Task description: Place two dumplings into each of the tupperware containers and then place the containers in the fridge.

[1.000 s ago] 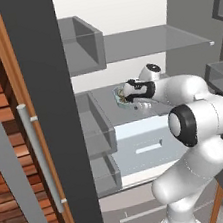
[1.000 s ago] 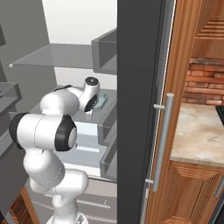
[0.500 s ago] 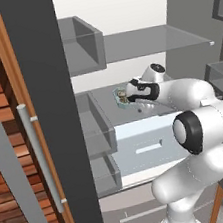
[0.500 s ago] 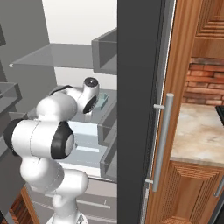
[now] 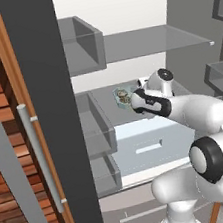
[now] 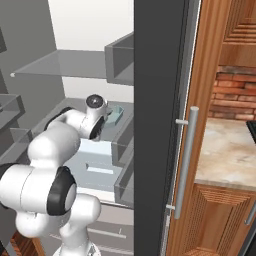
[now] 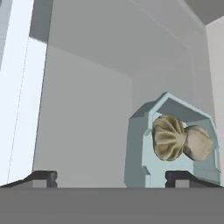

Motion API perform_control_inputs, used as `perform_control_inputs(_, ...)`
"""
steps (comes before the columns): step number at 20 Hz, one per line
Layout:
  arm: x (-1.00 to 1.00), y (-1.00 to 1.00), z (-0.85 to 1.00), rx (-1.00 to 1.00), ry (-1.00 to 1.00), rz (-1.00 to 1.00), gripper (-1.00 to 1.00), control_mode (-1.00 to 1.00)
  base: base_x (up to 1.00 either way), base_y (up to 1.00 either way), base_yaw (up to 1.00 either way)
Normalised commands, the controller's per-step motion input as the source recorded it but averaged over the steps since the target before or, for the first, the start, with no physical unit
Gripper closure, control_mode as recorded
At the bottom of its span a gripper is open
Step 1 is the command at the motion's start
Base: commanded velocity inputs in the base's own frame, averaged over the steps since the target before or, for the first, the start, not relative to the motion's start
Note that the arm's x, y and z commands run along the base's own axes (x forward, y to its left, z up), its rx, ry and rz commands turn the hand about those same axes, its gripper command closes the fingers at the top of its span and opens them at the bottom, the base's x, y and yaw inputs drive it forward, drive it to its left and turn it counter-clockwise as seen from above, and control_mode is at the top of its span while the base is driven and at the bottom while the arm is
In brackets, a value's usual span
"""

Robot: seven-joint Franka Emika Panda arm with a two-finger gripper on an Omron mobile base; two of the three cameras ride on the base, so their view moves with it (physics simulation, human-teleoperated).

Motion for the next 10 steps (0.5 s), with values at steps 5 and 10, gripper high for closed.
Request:
perform_control_inputs(5,-0.33,0.0,0.71,0.0,0.21,-0.08,-1.0,-1.0,0.0,0.0,0.0)
perform_control_inputs(10,-0.76,0.0,0.04,0.02,0.23,-0.16,-1.0,-1.0,0.0,0.0,0.0)
